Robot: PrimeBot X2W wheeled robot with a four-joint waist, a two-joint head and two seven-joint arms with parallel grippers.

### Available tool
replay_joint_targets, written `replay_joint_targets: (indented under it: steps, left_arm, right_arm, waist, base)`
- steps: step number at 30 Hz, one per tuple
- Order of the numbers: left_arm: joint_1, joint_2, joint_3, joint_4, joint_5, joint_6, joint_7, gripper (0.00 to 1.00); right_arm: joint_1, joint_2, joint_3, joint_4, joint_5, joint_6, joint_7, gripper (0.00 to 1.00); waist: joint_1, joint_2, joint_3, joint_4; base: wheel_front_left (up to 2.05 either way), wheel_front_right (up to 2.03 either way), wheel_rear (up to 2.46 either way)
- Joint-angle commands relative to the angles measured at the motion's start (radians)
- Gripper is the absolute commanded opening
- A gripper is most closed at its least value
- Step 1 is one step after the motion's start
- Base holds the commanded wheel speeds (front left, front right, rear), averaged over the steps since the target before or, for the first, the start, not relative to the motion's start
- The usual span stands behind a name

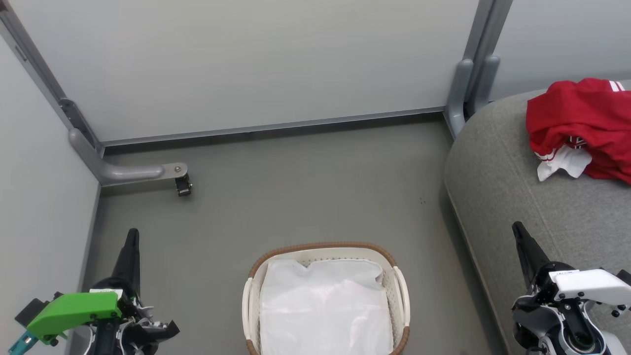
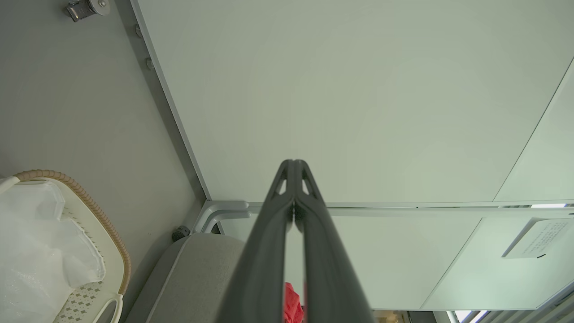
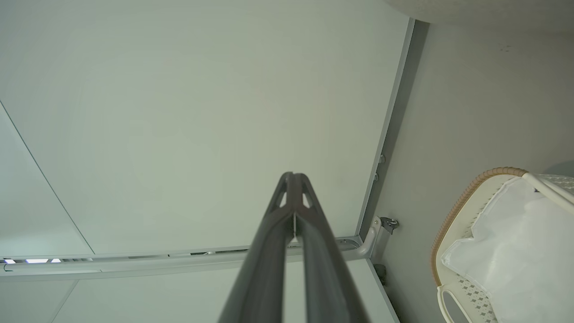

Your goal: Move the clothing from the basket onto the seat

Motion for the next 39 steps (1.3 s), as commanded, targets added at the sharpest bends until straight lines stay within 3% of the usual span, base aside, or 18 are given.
replay_joint_targets:
  steps: [1,39]
  left_arm:
    - [-0.009,0.005,0.002,-0.002,-0.003,-0.004,0.003,0.00]
    - [-0.009,0.005,0.002,-0.003,-0.004,-0.005,0.003,0.00]
  right_arm:
    - [-0.007,-0.003,-0.003,-0.004,-0.001,0.000,0.005,0.00]
    - [-0.008,-0.002,-0.005,-0.004,-0.003,0.000,0.005,0.00]
  waist:
    - [0.0000,0.0000,0.000,0.000]
    - [0.0000,0.0000,0.000,0.000]
  base:
    - [0.00,0.00,0.00]
    - [0.00,0.00,0.00]
